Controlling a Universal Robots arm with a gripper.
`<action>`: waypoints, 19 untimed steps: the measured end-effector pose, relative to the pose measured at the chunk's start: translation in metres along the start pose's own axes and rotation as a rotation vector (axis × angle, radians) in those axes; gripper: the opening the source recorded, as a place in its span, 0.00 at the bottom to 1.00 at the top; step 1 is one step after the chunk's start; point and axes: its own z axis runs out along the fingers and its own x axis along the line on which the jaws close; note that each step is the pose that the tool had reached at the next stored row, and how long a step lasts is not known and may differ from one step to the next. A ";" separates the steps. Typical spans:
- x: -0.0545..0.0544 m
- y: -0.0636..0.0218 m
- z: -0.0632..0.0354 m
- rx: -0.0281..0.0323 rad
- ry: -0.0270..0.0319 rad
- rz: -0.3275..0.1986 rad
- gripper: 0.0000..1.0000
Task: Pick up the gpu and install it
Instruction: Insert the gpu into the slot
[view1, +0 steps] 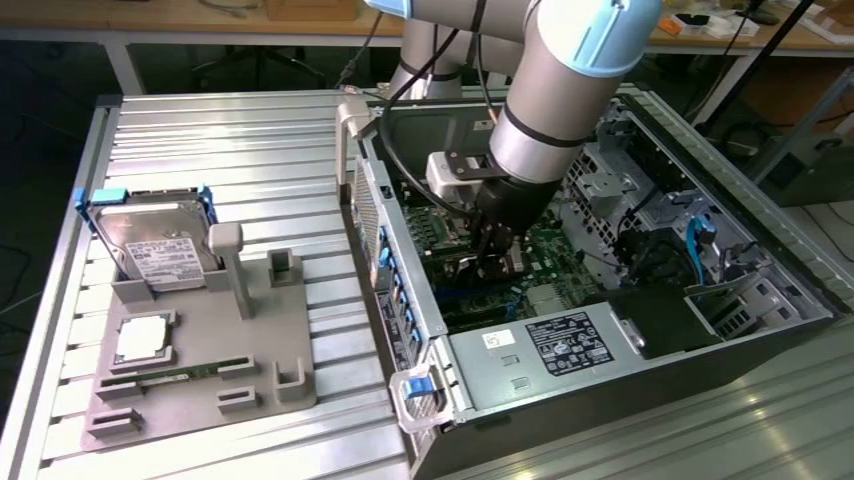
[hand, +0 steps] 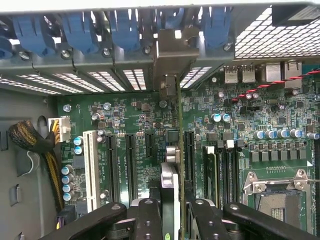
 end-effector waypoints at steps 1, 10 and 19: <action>0.000 0.0000 -0.0001 -0.0001 0.0001 0.000 0.27; -0.002 0.0002 0.0005 -0.0001 0.0004 0.000 0.27; -0.001 0.0030 0.0027 -0.0002 0.0005 0.000 0.27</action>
